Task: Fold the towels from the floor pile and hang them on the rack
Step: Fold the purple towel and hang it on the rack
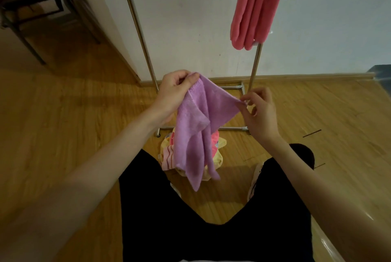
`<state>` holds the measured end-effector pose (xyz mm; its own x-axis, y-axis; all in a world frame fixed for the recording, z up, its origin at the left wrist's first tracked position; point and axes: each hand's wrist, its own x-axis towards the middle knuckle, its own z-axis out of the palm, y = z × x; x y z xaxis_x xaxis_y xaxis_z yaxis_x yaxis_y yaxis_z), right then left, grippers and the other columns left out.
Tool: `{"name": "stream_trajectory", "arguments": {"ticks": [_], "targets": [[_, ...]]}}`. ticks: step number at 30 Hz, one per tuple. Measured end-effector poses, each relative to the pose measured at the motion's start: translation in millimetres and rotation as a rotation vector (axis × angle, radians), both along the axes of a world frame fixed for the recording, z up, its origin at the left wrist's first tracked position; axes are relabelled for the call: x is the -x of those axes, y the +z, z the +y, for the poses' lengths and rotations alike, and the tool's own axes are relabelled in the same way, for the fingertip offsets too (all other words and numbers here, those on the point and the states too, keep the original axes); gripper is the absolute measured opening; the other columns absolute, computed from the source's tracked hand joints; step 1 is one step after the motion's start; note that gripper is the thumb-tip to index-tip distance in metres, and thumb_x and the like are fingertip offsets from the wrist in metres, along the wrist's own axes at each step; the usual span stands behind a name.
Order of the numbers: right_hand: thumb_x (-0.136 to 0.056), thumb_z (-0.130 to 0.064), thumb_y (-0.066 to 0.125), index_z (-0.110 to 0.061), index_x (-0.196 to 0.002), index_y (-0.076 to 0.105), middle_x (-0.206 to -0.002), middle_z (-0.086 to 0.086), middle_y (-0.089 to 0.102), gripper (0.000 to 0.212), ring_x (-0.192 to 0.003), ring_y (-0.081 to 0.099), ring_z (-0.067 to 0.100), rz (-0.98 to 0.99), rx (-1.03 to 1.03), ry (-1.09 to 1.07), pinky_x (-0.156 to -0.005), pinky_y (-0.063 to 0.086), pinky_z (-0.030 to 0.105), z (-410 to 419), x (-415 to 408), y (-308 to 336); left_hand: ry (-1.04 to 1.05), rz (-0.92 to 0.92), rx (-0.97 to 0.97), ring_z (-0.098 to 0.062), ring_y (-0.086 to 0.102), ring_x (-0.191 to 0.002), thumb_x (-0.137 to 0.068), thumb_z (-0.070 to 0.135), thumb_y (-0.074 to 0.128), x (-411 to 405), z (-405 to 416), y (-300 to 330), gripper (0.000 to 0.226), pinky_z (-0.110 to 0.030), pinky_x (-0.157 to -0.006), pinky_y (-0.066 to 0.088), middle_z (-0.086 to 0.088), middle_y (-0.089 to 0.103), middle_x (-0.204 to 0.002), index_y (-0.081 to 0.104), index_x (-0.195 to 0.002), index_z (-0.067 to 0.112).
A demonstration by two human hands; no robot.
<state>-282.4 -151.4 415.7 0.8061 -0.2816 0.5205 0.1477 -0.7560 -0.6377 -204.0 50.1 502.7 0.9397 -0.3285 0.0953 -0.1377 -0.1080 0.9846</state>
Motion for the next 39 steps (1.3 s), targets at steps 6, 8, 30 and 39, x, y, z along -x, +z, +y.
{"name": "stream_trajectory", "arguments": {"ticks": [6, 8, 30, 39], "targets": [[-0.094, -0.007, 0.048, -0.015, -0.097, 0.041, -0.087, 0.003, 0.05, 0.011, -0.065, 0.044, 0.012, -0.055, 0.132, 0.263, -0.053, 0.039, 0.025, 25.0, 16.4, -6.3, 0.004, 0.015, 0.02, -0.007, 0.055, -0.066, -0.092, 0.014, 0.059, 0.0, 5.3, 9.5, 0.018, -0.021, -0.063, 0.045, 0.002, 0.061, -0.07, 0.067, -0.076, 0.013], [-0.097, -0.013, 0.041, -0.008, -0.096, 0.048, -0.093, 0.009, 0.051, 0.009, -0.07, 0.05, 0.017, -0.058, 0.254, 0.359, -0.054, 0.044, 0.028, 30.8, 17.8, -10.0, 0.001, 0.014, 0.017, -0.005, 0.056, -0.065, -0.092, 0.014, 0.06, 0.9, 6.3, 13.4, 0.018, -0.02, -0.063, 0.045, 0.005, 0.062, -0.067, 0.067, -0.075, 0.014], [-0.083, -0.01, 0.058, -0.005, -0.083, 0.071, -0.082, -0.006, 0.042, 0.013, -0.069, 0.044, 0.013, -0.062, -0.058, 0.425, -0.055, 0.041, 0.024, 54.9, 6.0, 24.1, -0.068, -0.008, -0.018, -0.013, 0.054, -0.074, -0.091, 0.013, 0.061, 9.7, 6.2, 32.1, 0.015, -0.025, -0.068, 0.041, -0.007, 0.06, -0.075, 0.067, -0.083, 0.003], [-0.076, 0.006, 0.052, -0.009, -0.105, 0.068, -0.082, -0.012, 0.038, 0.037, -0.082, 0.042, 0.003, 0.115, -0.086, 0.408, -0.07, 0.043, 0.026, 56.3, -0.3, 21.1, -0.138, -0.051, -0.076, -0.002, 0.054, -0.066, -0.09, 0.012, 0.062, 12.6, 1.0, 35.6, 0.017, -0.015, -0.063, 0.042, 0.004, 0.06, -0.067, 0.066, -0.074, 0.012]]}}
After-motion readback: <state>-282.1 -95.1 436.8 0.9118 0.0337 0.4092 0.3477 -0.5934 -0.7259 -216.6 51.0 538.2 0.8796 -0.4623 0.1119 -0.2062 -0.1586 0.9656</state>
